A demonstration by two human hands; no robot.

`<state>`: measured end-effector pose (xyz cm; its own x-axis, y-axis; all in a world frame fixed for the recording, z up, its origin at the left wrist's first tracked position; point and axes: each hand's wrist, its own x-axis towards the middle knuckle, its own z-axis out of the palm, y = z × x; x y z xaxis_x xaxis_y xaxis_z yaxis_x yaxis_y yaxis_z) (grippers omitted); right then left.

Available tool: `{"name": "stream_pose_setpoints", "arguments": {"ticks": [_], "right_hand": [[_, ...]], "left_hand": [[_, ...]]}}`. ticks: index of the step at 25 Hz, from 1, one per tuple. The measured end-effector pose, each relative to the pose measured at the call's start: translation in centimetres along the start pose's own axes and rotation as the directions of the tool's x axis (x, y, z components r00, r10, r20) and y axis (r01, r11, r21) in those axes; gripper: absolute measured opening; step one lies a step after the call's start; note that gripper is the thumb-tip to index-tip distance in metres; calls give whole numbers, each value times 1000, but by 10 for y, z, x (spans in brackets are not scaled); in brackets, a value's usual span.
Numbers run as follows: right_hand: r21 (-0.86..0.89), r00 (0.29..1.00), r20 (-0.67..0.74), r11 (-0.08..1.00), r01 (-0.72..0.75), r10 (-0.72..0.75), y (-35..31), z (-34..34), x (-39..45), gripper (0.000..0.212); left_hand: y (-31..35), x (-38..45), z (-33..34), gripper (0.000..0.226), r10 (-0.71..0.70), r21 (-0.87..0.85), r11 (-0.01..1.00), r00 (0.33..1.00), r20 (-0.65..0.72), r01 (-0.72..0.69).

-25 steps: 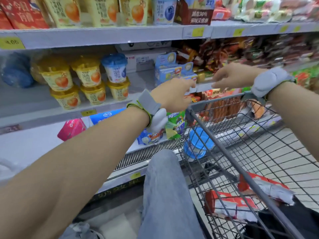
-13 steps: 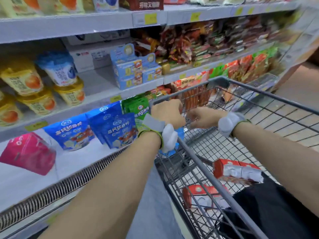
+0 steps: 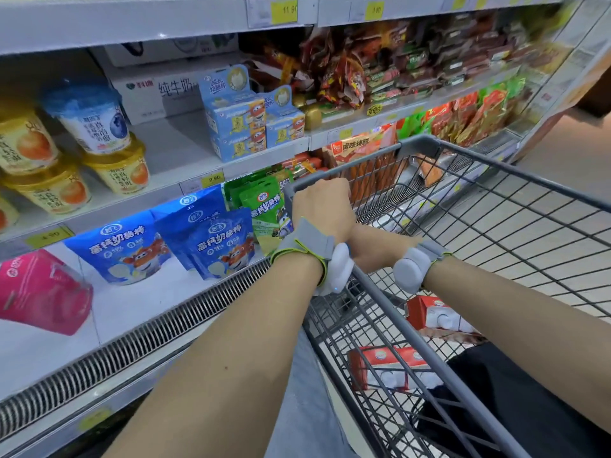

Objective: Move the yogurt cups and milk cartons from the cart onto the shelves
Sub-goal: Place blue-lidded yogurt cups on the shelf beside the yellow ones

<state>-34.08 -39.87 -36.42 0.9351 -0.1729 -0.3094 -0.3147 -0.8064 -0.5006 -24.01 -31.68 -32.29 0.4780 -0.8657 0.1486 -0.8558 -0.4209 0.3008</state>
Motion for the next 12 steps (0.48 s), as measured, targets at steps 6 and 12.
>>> {"name": "stream_pose_setpoints", "arguments": {"ticks": [6, 12], "right_hand": [[-52, 979, -88, 981, -187, 181, 6, 1, 5, 43], [301, 909, -288, 930, -212, 301, 31, -13, -16, 75]], "left_hand": [[5, -1, 1, 31, -17, 86, 996, 1000, -16, 18], [1, -3, -6, 33, 12, 36, 999, 999, 43, -14]]}}
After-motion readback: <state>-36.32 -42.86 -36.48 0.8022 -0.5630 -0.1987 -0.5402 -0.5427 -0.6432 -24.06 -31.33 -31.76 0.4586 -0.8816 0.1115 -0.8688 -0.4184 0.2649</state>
